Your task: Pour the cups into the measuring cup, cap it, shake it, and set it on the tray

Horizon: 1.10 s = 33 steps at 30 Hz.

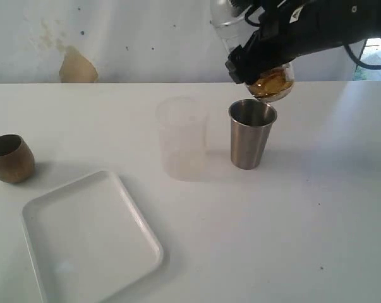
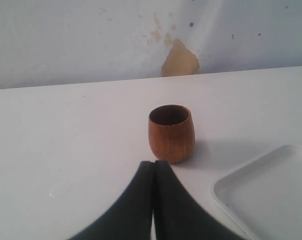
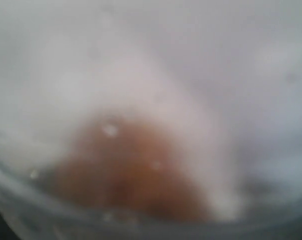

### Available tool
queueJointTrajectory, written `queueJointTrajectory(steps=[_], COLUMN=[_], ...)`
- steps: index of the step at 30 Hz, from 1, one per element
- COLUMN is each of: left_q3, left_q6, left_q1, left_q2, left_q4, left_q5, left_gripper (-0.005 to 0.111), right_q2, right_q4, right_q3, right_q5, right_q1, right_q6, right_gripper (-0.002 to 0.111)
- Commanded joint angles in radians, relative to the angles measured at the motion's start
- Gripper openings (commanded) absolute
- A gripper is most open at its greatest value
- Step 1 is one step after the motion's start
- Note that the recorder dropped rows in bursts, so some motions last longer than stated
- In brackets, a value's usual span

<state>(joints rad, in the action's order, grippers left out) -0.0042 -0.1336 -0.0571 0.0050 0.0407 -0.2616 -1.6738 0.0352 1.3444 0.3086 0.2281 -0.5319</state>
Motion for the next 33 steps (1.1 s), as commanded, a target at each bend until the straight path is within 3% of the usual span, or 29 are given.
queueJointTrajectory(steps=[1,9,18,33], left_q3=[0.004,0.004,0.004,0.004], left_q6=[0.001,0.001,0.001,0.001], left_q1=[0.0,0.0,0.0,0.0], left_q2=[-0.005,-0.005,-0.005,-0.005], left_q4=[-0.002,-0.002,-0.002,-0.002], left_q5=[0.005,0.005,0.005,0.005], left_gripper=[0.0,0.0,0.0,0.0], right_q2=[-0.02,-0.044,-0.075,-0.086], right_q4=[-0.216,-0.604,-0.638,-0.837], right_q3=[0.072,0.144,0.144,0.144], right_q5=[-0.012,0.08,0.051,0.153], right_q1=[0.001,0.041,0.08,0.102], right_q6=[0.213,0.419,0.412,0.412], right_gripper=[0.0,0.0,0.0,0.0])
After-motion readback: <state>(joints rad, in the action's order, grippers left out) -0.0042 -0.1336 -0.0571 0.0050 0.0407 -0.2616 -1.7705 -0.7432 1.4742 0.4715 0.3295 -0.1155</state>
